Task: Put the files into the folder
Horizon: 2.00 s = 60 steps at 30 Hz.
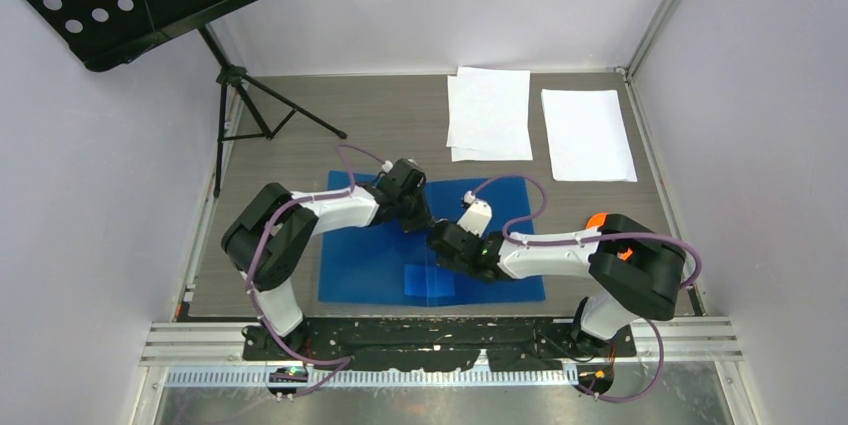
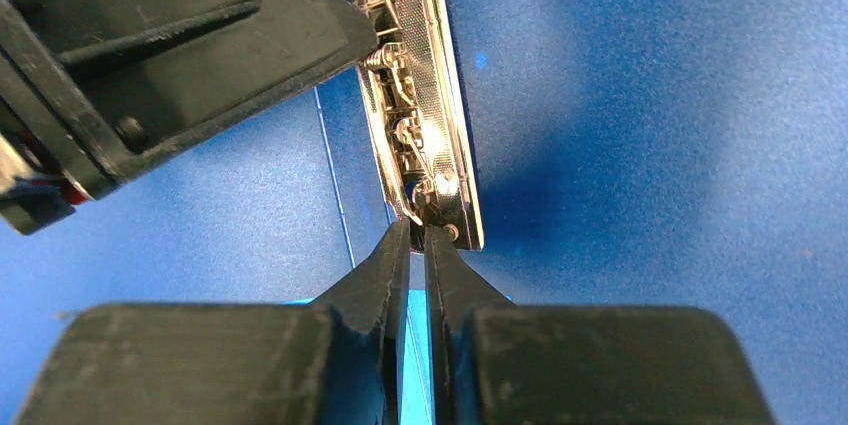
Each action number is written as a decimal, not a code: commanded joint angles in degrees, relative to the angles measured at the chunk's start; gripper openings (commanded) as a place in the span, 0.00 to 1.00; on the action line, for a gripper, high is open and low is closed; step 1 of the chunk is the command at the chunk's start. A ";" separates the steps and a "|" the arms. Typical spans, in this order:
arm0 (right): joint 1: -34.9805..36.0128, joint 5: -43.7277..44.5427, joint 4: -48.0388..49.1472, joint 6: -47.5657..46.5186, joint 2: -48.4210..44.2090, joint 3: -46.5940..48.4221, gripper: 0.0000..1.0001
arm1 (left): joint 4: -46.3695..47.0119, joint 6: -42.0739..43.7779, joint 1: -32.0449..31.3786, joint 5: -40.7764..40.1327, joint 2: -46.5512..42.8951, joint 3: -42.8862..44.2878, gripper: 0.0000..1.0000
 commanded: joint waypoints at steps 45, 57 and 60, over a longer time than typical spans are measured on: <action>-0.47 -3.50 -2.29 -21.56 -5.69 6.40 0.27 | -28.11 -0.44 1.68 -5.22 8.96 -0.14 0.00; -0.32 -5.04 -3.53 -18.80 2.41 7.46 0.25 | -28.21 0.16 1.71 -5.38 9.07 0.27 0.00; 0.09 -4.37 -5.92 -17.72 3.43 7.73 0.19 | -28.18 0.13 1.72 -5.46 9.05 0.08 0.00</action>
